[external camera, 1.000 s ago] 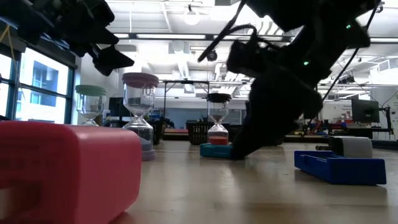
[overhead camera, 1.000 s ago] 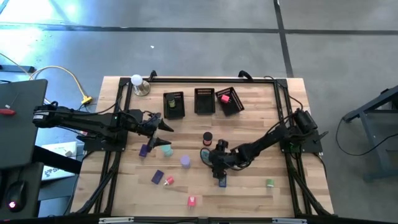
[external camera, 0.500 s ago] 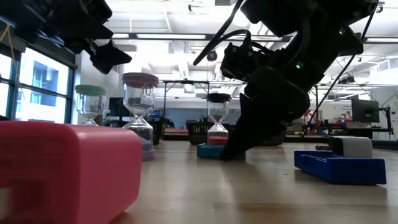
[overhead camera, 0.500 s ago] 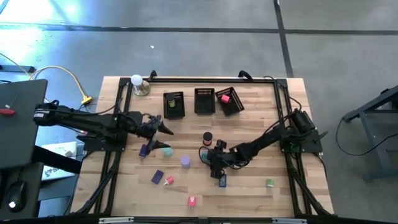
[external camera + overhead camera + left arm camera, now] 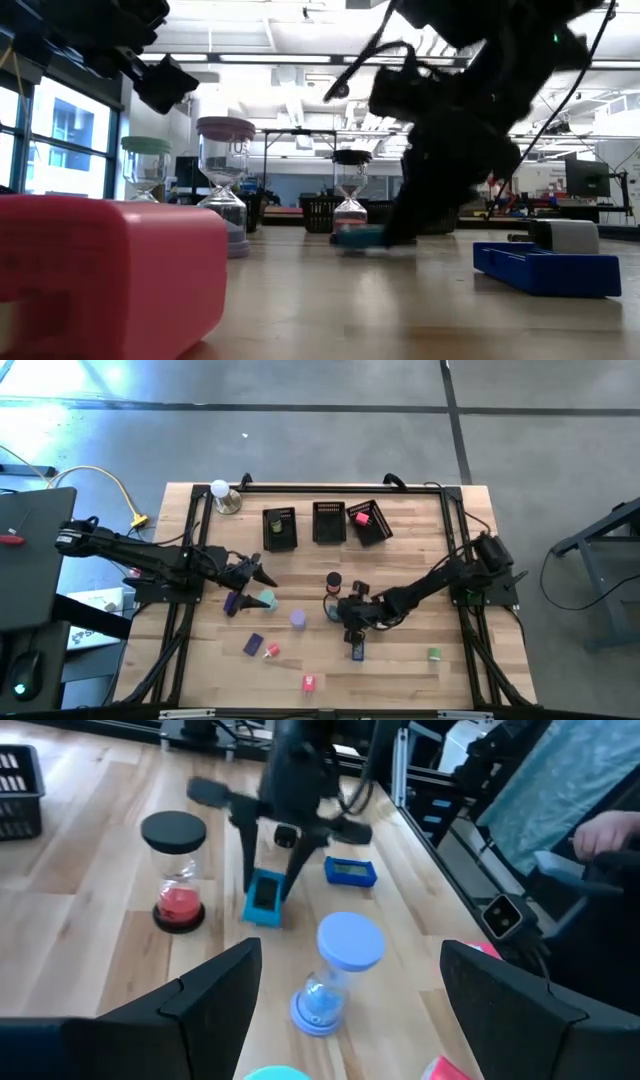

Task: Pick & Place Office items
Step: Put the light blue digital timer into the middle black bin

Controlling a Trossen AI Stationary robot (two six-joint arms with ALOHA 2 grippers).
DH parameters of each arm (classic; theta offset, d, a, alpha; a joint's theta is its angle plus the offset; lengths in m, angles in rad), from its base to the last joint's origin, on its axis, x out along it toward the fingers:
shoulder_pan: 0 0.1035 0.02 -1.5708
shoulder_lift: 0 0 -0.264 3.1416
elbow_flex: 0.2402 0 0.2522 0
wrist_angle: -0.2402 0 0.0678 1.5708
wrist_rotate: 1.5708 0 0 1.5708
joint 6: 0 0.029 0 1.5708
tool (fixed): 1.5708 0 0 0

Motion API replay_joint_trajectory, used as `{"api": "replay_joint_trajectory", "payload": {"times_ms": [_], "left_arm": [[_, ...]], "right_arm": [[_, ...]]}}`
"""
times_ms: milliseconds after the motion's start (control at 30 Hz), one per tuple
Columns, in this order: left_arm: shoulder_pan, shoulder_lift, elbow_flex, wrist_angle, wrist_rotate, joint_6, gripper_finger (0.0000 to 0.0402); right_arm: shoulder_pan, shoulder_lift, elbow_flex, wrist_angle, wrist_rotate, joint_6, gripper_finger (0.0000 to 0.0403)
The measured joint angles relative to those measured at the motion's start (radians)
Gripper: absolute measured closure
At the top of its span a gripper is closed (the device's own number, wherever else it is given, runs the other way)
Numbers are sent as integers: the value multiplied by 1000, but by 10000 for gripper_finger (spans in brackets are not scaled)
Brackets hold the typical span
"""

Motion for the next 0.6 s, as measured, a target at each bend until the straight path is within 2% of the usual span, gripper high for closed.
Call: {"api": "replay_joint_trajectory", "payload": {"times_ms": [133,333,500,600], "left_arm": [[-14,2,1,-5,0,-18,101],[-34,27,2,-5,-2,-42,101],[-61,65,2,17,-59,-58,101],[-67,79,1,23,-79,-77,101]], "right_arm": [[3,-92,34,-117,28,46,265],[13,-196,105,-343,141,34,265],[-54,-258,212,-551,193,1,265],[-119,-281,263,-560,200,-69,265]]}}
